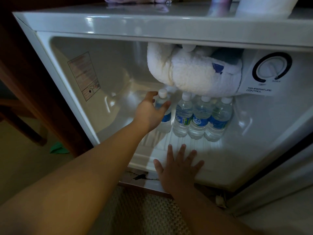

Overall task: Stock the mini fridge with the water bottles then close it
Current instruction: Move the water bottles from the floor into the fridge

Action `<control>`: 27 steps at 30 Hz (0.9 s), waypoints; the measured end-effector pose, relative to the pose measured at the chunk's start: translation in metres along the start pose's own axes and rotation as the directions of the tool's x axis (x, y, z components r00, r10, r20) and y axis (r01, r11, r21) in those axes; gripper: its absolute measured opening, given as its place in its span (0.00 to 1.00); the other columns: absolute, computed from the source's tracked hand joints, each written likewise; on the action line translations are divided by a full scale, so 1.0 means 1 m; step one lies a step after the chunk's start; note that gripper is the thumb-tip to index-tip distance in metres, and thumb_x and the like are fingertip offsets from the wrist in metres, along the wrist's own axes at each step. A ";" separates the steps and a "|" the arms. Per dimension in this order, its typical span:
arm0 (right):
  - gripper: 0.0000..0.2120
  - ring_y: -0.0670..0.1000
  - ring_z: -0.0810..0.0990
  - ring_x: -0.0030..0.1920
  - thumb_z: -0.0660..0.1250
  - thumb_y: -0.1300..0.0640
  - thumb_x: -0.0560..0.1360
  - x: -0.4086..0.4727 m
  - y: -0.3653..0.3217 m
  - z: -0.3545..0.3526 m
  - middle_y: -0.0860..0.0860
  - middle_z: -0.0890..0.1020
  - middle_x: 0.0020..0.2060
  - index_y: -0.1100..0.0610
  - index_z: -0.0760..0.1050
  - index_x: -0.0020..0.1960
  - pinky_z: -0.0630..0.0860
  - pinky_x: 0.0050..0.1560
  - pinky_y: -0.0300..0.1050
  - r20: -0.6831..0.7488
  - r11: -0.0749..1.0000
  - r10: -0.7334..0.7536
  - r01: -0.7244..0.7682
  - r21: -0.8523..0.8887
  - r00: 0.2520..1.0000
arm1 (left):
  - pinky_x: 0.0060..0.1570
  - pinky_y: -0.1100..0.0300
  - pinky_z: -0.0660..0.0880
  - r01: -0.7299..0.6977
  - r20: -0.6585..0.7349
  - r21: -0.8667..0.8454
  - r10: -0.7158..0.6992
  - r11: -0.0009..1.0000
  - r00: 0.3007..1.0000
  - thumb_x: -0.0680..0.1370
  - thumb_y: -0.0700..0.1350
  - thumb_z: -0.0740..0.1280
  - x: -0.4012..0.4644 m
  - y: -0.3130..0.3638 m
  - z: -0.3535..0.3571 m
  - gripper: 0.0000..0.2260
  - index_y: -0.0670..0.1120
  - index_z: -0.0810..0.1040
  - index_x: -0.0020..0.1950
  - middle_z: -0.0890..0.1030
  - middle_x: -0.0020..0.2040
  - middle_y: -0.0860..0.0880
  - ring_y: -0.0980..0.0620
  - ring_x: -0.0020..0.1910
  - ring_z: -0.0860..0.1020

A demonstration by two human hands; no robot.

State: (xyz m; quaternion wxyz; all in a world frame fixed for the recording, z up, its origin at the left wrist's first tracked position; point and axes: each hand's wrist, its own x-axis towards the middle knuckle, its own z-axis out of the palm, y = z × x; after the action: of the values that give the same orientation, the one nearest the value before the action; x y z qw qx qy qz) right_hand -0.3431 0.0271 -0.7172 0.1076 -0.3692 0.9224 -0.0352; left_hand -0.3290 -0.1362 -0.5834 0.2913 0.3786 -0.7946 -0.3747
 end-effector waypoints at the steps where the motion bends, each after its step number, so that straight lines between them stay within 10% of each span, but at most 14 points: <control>1: 0.41 0.73 0.34 0.78 0.36 0.25 0.76 0.000 0.000 0.000 0.59 0.36 0.82 0.44 0.34 0.82 0.34 0.69 0.80 0.005 1.000 0.001 -0.001 0.001 1.000 | 0.65 0.47 0.76 0.004 -0.009 0.019 -0.004 1.000 1.000 0.77 0.61 0.72 -0.004 -0.002 -0.002 0.31 0.50 0.69 0.75 0.78 0.69 0.46 0.46 0.67 0.77; 17: 0.37 0.69 0.40 0.80 0.40 0.29 0.80 -0.012 -0.025 -0.022 0.56 0.39 0.82 0.43 0.36 0.82 0.44 0.73 0.80 0.149 0.998 0.065 -0.066 0.006 0.987 | 0.52 0.58 0.81 -0.012 -0.069 0.187 0.025 0.982 0.997 0.78 0.56 0.73 -0.153 -0.085 -0.135 0.15 0.56 0.76 0.62 0.81 0.50 0.59 0.60 0.50 0.80; 21: 0.34 0.64 0.48 0.81 0.46 0.34 0.82 -0.043 -0.068 -0.019 0.56 0.49 0.83 0.45 0.44 0.83 0.50 0.75 0.75 -0.034 0.975 -0.218 0.216 -0.046 0.975 | 0.41 0.64 0.77 -0.049 -0.174 0.419 0.133 0.907 0.976 0.78 0.56 0.72 -0.196 -0.113 -0.182 0.08 0.55 0.78 0.53 0.81 0.43 0.59 0.61 0.40 0.78; 27: 0.23 0.54 0.78 0.59 0.60 0.40 0.81 -0.101 -0.148 0.001 0.52 0.79 0.62 0.50 0.75 0.69 0.78 0.56 0.53 -0.234 0.530 -0.820 0.847 0.029 0.522 | 0.32 0.58 0.75 0.061 -0.190 0.708 0.107 0.704 0.976 0.83 0.60 0.60 -0.265 -0.166 -0.266 0.15 0.51 0.75 0.45 0.75 0.37 0.55 0.56 0.33 0.75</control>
State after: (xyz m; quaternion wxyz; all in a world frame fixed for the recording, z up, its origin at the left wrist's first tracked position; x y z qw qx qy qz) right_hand -0.1717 -0.0107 -0.6797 0.0139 -0.7525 0.6329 -0.1819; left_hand 0.0775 -0.0904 -0.6197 0.2124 0.4898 -0.8455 0.0070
